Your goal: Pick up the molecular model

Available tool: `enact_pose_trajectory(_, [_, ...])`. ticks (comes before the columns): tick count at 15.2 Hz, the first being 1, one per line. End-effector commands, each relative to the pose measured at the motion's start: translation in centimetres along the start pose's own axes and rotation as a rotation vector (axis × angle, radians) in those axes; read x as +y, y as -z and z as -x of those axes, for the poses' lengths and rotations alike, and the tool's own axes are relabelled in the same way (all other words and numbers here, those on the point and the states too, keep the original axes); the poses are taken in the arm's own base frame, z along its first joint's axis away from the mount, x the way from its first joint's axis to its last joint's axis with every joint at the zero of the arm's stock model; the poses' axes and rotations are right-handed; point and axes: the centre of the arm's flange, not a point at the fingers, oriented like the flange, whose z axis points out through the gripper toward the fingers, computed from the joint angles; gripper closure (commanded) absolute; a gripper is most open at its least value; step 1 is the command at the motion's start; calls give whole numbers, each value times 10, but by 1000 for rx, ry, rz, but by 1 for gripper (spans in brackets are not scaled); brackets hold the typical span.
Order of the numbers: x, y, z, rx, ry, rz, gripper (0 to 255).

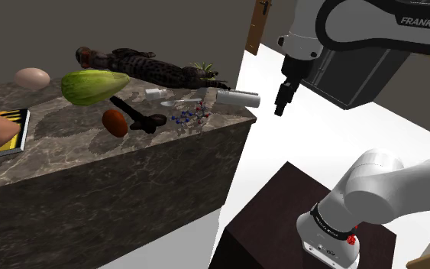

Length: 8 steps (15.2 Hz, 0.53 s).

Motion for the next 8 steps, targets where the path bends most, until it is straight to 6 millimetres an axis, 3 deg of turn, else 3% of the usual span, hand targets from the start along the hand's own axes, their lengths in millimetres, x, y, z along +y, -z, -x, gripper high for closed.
enact_pose_trajectory(1, [0, 0, 0, 0, 0, 0, 0])
enact_pose_trajectory(8, [-8, -34, -73, 78, -64, -44, 0])
